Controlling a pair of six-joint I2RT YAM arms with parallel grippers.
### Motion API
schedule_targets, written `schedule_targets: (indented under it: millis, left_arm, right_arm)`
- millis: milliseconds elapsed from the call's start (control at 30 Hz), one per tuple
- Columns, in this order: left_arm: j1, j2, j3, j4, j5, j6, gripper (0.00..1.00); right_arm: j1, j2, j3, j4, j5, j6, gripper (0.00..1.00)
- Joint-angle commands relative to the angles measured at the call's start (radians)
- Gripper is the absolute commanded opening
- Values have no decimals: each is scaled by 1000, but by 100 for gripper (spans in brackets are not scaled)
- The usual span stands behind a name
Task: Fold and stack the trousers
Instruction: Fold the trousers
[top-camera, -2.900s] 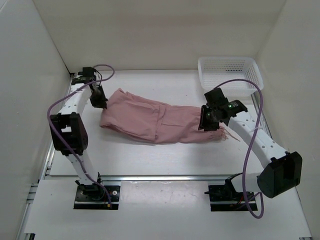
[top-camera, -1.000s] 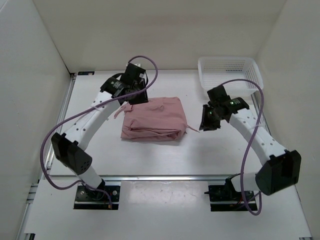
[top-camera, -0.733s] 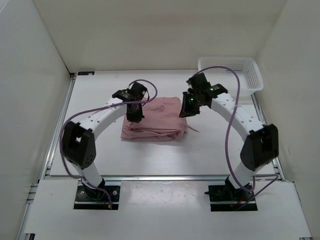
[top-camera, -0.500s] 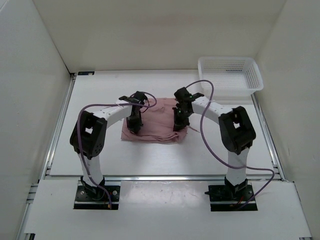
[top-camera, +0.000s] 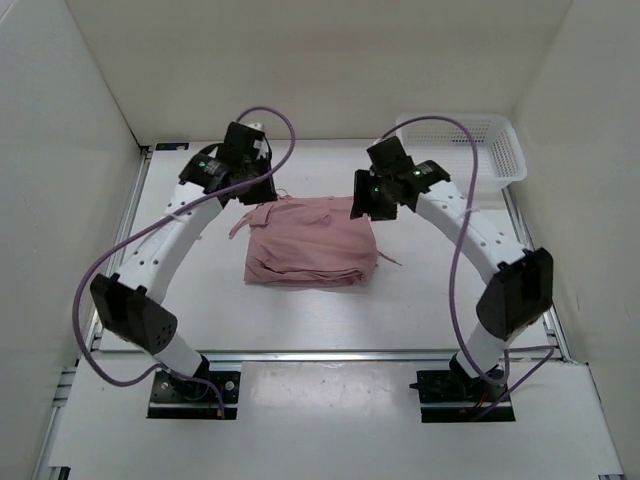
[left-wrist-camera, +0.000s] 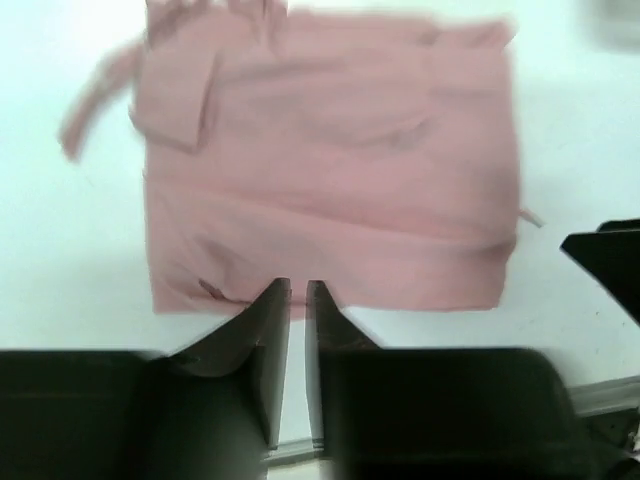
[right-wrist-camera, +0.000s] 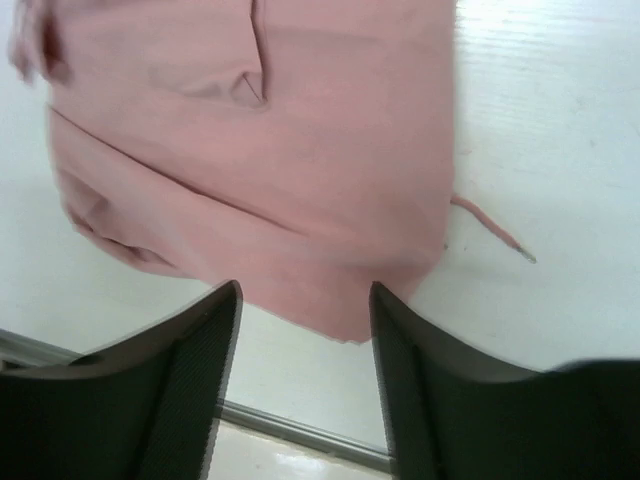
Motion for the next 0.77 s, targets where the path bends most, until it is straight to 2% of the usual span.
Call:
schedule_targets:
  millis: [0,33,67,100,233,400,600,733]
  left_arm:
    - [5,-84,98,-124,-45,41,41]
    - [5,-107,98,-124,-57,50,58]
    - [17,-131,110,-135,-77,51,82]
    - [17,-188,110,-135,-86,51,100]
    - [79,-334,83,-135,-122,63,100]
    - [158,-504,-28,-135,-221,14,100]
    - [197,-623,-80,-205,-309,-64,100]
    - [197,-635,-80,-250,-372,-89,100]
  right_arm:
    - [0,-121,39,-73,104,-20,62]
    - [0,-183,22,-73,167,-20,88]
    - [0,-214,13,-82,201,-20,95]
    - [-11,-247,4,-91,236,-20,99]
    - [-52,-430,-53,-166,446,-29,99]
    - [-109,-555,-62,-287,658,3,99]
    - [-132,-673,-84,-433,792,130,99]
    - [-132,-767,-147,-395,792,118,99]
